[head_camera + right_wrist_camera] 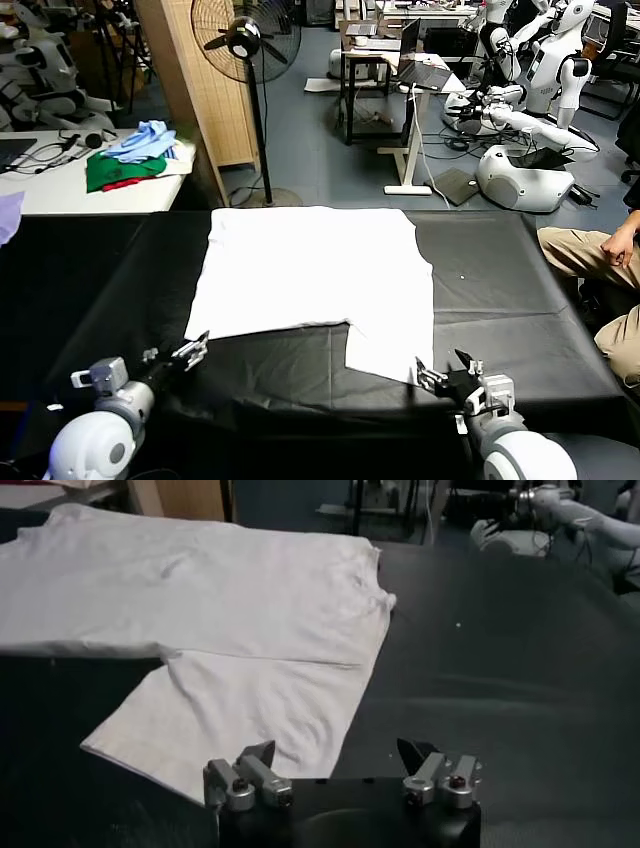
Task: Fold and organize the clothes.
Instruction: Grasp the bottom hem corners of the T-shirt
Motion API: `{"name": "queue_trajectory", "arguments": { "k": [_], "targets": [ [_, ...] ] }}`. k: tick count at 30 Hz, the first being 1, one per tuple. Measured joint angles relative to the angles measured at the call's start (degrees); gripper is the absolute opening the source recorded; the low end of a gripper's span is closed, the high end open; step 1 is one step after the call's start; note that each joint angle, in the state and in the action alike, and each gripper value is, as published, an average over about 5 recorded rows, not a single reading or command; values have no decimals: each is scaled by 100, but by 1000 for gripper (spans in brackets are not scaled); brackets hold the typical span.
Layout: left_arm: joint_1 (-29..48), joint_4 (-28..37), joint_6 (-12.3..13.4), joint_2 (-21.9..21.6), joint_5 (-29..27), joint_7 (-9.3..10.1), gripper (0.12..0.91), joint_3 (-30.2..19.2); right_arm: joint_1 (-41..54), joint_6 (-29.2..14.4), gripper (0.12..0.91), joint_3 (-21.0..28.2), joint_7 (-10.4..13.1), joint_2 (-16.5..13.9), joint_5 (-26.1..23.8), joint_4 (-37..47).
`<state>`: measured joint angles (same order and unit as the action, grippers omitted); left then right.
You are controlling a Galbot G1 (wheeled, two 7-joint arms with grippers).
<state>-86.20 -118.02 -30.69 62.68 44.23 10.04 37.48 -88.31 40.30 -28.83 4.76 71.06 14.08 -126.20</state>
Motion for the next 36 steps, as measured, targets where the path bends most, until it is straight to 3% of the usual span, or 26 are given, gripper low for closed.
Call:
{"name": "queue_trajectory", "arguments": {
  "k": [9, 12, 17, 19, 22, 25, 30, 33, 36],
  "targets": [
    [105, 205, 58, 49, -143, 27, 798, -61, 8, -3, 786, 60, 2, 100, -57, 128],
    [125, 268, 115, 47, -141, 2, 798, -76, 5, -9, 708, 108, -1, 159, -78, 143],
    [162, 332, 175, 46, -174, -38, 789, -123, -10, -10, 477, 154, 8, 218, -84, 142],
    [170, 346, 193, 50, -207, -59, 746, -142, -27, -9, 361, 156, 23, 238, -85, 143],
    [183, 379, 217, 63, -264, -74, 608, -162, -73, -2, 209, 137, 69, 274, -88, 125],
    [209, 419, 228, 92, -302, -72, 457, -170, -143, 90, 129, 83, 153, 313, -105, 46],
    [165, 377, 252, 126, -337, -61, 194, -174, -366, 190, 122, -54, 221, 360, -122, -294],
    [66, 236, 235, 126, -346, -32, 124, -139, -576, 190, 122, -137, 274, 388, -156, -588],
    [-82, 13, 193, 107, -301, 50, 125, -71, -833, 191, 122, -211, 341, 407, -196, -883]
  ]
}}
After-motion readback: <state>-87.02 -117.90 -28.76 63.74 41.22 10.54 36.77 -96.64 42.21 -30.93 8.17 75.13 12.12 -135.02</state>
